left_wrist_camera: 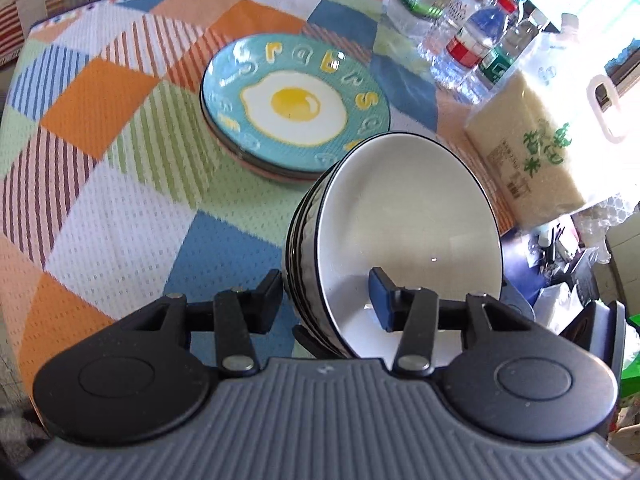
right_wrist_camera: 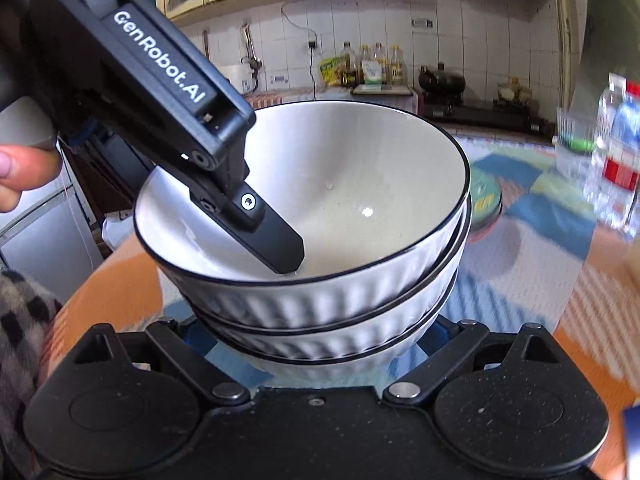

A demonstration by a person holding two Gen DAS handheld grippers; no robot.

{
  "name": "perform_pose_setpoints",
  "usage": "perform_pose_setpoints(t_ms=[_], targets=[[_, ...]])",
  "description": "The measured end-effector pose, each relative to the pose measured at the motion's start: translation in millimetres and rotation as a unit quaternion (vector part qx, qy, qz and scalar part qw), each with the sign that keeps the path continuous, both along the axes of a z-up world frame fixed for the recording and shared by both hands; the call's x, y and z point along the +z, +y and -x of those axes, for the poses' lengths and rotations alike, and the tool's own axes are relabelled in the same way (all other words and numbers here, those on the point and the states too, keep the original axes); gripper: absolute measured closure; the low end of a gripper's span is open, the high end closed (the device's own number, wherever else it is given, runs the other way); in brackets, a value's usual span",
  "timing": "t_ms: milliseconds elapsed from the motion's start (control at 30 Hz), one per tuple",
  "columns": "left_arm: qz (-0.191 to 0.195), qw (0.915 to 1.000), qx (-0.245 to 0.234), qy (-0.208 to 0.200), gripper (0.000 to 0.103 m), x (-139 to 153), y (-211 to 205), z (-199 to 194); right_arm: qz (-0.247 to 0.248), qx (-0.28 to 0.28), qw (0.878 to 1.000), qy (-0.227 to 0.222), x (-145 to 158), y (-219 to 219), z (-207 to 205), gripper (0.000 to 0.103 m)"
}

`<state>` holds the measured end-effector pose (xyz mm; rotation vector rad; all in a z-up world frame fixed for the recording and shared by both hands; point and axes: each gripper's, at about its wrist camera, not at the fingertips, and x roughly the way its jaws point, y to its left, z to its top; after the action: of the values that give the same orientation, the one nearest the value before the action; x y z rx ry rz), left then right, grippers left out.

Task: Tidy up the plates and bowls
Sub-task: 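Carry the bowl stack with the left gripper onto the egg plate stack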

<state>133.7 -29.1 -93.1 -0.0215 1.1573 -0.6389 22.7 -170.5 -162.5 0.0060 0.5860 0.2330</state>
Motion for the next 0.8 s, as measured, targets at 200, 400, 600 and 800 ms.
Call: perform_pose_setpoints(t_ms=[200, 400, 600, 800], targets=[[-0.014, 0.9997, 0.005, -0.017, 0.058, 23.5, -8.0, -24.1, 0.015, 0.011, 1.000, -0.024, 15.9, -4.4, -24.8, 0.004], [-0.018, 0.9991, 0.007, -0.038, 0.058, 35.0, -18.4, -58.2, 0.003, 0.005, 0.999, -0.033, 24.7, -15.4, -62.4, 0.004], [-0.012, 0.9990, 0.002, -0.043, 0.058, 24.0, -30.7, -92.2, 0.010, -0.009, 1.000, -0.015, 22.5, -24.8, -98.4, 0.004], [-0.013, 0.9995, 0.004, -0.028, 0.058, -1.2, -44.1, -120.8, 0.013, -0.007, 1.000, 0.018, 9.6, -38.8, -132.8, 0.004]])
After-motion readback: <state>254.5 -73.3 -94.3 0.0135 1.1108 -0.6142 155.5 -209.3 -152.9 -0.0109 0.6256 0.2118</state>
